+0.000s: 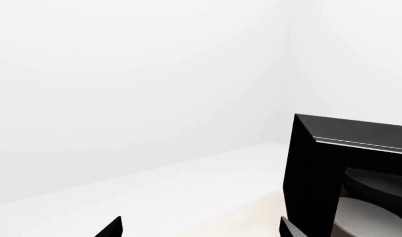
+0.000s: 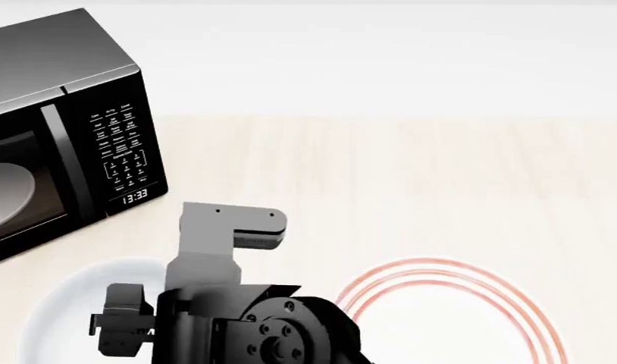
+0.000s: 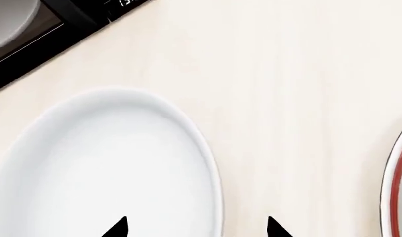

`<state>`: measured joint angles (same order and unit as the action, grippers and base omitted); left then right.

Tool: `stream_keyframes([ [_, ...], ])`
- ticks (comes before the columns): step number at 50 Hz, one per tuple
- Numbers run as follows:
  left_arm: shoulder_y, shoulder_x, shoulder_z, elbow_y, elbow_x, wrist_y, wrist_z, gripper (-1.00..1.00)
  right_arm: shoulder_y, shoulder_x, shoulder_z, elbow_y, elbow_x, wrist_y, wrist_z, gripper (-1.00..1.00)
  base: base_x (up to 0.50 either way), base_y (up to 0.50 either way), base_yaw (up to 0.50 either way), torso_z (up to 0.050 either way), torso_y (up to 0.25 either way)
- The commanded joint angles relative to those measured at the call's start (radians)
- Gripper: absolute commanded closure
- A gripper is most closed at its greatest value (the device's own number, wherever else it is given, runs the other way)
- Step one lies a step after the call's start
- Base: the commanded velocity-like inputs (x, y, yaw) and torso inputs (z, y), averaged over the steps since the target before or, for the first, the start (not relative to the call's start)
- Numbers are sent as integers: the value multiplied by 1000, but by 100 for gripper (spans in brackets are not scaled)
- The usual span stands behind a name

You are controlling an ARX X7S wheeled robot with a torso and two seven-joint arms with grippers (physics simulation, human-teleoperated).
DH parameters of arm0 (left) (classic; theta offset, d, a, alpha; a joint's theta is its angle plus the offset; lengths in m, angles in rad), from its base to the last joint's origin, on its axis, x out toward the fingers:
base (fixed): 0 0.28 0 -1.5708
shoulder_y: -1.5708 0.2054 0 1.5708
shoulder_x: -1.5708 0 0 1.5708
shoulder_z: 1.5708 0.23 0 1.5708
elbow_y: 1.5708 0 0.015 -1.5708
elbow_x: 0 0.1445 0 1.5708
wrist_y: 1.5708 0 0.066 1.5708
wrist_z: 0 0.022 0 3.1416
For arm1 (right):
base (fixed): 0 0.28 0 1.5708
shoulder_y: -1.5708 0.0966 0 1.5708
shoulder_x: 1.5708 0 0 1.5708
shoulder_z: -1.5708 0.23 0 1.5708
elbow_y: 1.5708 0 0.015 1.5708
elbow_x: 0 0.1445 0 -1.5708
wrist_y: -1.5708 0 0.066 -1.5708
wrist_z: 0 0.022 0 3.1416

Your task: Put the white bowl to the right of the plate.

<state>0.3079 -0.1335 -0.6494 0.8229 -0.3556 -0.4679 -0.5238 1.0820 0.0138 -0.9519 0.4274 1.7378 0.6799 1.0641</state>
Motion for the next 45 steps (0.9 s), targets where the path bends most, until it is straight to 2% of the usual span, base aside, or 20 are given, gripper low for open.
stream_keyframes([
  [1,9,-4,1,1,-8,10,-5,-100,-6,-7,-74,26,8,-44,-26,-100,0,0,0,0,0],
  [25,23,-12,6,3,-20,23,-20,-100,8,-7,-230,122,62,-153,-98,-100,0,0,0,0,0],
  [45,38,-19,4,8,-34,34,-29,-100,40,-11,-424,138,173,-264,-140,-100,0,0,0,0,0],
])
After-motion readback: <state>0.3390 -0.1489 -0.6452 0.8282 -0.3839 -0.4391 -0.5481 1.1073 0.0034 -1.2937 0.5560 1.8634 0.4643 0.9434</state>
